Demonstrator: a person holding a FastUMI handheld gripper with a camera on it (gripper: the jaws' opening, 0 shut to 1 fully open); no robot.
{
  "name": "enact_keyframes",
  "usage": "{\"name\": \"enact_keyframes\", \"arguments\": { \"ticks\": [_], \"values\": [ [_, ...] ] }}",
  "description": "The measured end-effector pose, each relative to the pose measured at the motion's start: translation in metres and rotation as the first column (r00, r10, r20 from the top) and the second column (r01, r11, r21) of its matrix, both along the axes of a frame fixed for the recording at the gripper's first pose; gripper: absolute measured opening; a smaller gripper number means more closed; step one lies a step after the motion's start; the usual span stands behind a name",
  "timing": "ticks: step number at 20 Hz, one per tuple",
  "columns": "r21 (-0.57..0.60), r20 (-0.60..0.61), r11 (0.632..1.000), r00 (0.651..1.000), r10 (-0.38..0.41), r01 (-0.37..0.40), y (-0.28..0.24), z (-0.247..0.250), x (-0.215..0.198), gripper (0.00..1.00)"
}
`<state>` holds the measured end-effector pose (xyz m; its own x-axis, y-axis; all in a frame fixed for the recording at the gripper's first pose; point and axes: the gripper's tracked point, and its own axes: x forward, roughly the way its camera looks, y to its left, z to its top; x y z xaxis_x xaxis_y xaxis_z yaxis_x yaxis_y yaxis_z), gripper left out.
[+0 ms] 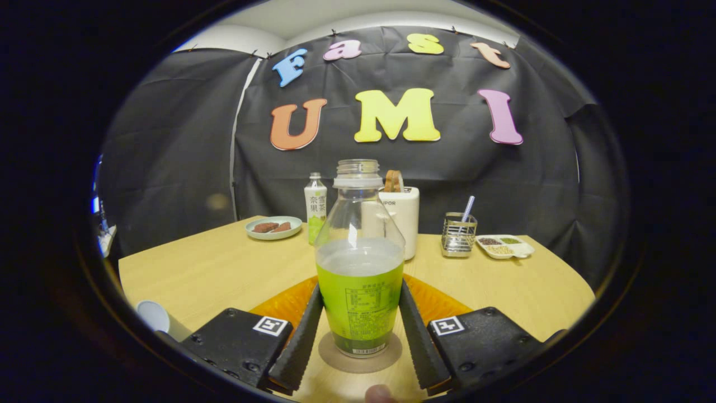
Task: Take the bottle from table, then pour the juice into the cup, finally place the bottle on the coaster
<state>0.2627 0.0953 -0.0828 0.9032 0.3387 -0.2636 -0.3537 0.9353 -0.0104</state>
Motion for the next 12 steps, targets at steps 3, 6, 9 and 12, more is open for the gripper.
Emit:
{"name": "enact_keyframes", "arguments": {
  "ticks": [3, 6, 9, 12],
  "values": [
    [-0.03, 0.018, 1.0, 1.0, 0.007, -0.007, 0.0003, -0.0013, 0.0, 0.79],
    [-0.023, 0.019, 1.0, 1.0, 0.015, -0.015, 0.0018, -0.003, -0.0004, 0.8],
    [-0.026, 0.019, 0.999, 1.0, 0.022, -0.022, 0.0041, -0.003, -0.0023, 0.82],
    [-0.022, 0.034, 1.0, 0.999, 0.021, -0.021, 0.0043, 0.0015, -0.0065, 0.9]
  ]
}}
